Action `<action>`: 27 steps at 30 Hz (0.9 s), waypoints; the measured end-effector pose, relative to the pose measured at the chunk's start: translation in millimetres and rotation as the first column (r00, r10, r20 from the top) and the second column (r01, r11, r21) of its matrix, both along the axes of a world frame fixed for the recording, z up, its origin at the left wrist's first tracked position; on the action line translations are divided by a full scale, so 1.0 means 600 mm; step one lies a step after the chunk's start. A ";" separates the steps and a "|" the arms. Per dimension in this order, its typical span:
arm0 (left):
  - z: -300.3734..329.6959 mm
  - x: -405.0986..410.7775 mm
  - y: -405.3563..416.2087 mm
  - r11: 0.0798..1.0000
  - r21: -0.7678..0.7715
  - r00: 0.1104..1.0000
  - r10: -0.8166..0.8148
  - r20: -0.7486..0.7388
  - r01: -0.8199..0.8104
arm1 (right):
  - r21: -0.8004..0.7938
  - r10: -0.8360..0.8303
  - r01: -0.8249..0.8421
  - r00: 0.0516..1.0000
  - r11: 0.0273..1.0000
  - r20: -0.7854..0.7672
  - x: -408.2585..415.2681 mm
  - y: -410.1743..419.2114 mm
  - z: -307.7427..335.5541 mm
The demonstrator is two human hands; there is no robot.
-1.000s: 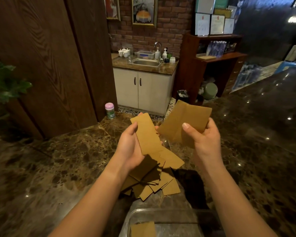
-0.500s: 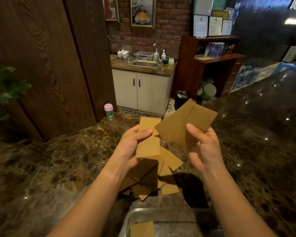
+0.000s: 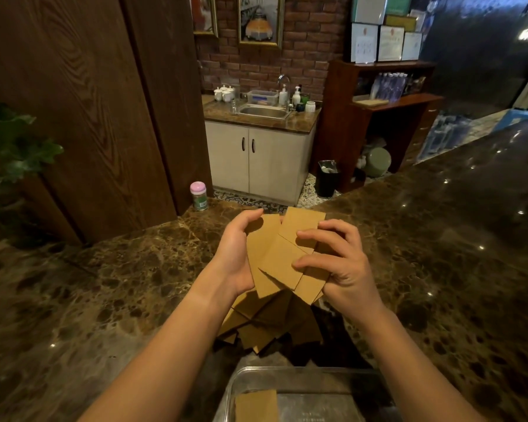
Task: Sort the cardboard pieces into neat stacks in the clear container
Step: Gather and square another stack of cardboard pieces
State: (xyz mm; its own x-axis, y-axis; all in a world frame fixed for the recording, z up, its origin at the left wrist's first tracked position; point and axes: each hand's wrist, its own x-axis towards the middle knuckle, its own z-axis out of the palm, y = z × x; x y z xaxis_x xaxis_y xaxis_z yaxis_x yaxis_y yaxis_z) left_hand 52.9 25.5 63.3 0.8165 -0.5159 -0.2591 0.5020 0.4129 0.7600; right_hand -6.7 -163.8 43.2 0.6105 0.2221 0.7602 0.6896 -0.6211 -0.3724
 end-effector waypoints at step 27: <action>-0.007 -0.016 -0.004 0.993 0.061 0.995 0.096 0.021 -0.097 | 0.598 0.364 0.145 0.674 0.788 -0.643 -0.006 0.031 0.026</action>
